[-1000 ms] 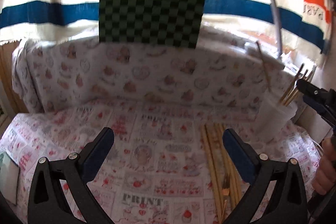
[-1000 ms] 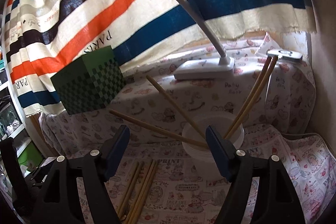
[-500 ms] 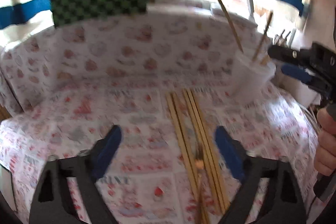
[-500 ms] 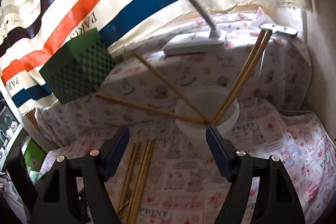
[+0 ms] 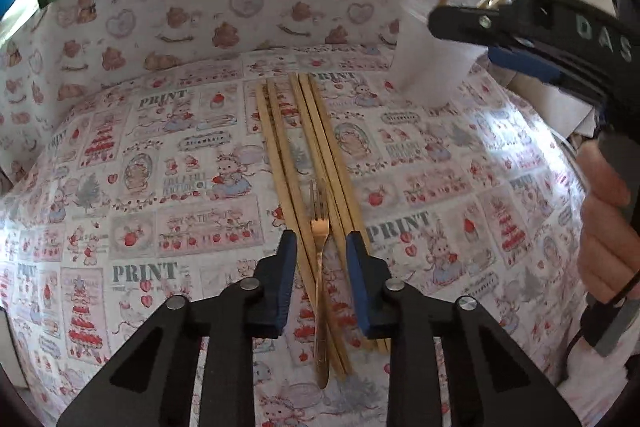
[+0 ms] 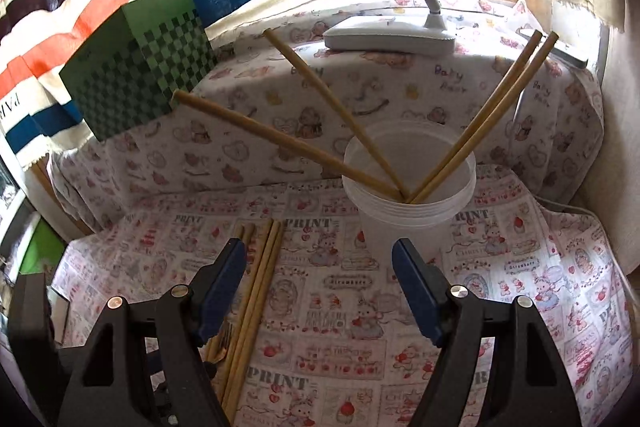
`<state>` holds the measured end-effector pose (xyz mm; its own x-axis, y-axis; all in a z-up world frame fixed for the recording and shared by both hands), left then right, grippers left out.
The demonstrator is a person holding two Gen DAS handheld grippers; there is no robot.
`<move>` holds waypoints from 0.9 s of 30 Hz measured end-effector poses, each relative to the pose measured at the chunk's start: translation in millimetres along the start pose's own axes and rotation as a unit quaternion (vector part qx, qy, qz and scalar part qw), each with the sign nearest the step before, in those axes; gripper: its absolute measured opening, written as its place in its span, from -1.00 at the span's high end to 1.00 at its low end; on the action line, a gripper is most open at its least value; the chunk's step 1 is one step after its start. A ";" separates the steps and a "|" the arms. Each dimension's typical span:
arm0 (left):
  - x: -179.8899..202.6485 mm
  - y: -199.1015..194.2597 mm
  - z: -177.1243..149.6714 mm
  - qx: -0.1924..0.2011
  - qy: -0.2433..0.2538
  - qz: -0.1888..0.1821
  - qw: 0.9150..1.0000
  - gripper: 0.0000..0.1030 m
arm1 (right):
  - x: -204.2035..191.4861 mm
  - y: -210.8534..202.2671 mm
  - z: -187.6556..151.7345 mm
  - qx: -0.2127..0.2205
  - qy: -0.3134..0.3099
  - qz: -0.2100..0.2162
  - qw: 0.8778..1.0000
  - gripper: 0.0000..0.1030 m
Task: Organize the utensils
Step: 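Close the left tool on a bamboo stick beside the fork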
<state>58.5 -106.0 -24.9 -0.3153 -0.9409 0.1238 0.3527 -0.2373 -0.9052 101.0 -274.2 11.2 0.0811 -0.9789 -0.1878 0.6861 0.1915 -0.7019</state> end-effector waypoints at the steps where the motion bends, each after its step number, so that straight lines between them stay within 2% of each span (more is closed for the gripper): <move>1: 1.0 0.6 -0.3 0.000 0.001 0.010 1.000 0.67 | 0.0 -0.1 0.0 0.000 -0.001 -0.001 1.000 -0.50; 4: -0.1 3.3 -0.8 0.003 -0.010 0.026 1.000 0.68 | 0.1 -1.2 0.1 -0.001 0.000 0.004 1.000 -0.50; 13: 1.0 14.0 -4.6 -0.017 -0.008 0.030 0.999 0.72 | 4.3 2.6 0.8 -0.006 0.006 -0.007 1.000 -0.50; 16: -2.7 14.2 -4.5 -0.017 -0.018 0.019 1.000 0.74 | 6.0 4.8 0.7 -0.010 0.009 -0.009 1.000 -0.50; 17: -3.3 13.9 -4.1 -0.015 -0.018 0.016 1.000 0.76 | 6.0 5.5 0.7 -0.010 0.009 -0.010 1.000 -0.50; 19: -4.6 9.5 -3.8 -0.004 -0.019 0.019 1.000 1.00 | 5.4 6.0 0.5 -0.012 0.008 -0.011 1.000 -0.50; 22: -9.9 2.3 -1.5 0.015 -0.032 -0.011 0.999 1.00 | 3.4 7.1 -0.2 -0.013 0.005 -0.020 1.000 -0.50; 25: -19.0 -0.9 2.1 0.033 -0.047 0.004 0.998 1.00 | 3.2 9.2 -0.4 -0.019 0.005 -0.016 1.000 -0.50; 27: -26.1 -5.0 4.6 0.041 -0.059 -0.003 0.997 1.00 | 3.7 10.2 -0.9 -0.022 0.009 -0.012 1.000 -0.50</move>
<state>69.0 -81.3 -21.8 -0.2141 -0.9600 0.1804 0.4228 -0.2576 -0.8688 107.7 -275.8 2.7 0.0527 -0.9818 -0.1823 0.6546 0.1718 -0.7361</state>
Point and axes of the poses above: each gripper's, at about its wrist camera, not at the fingertips, and y roughly the way its jaws point, x to its right, z to its top, the point moved 1 cm from there along y, roughly the way its jaws point, and after that the axes turned 4 degrees about -x, right-handed, at the moved point
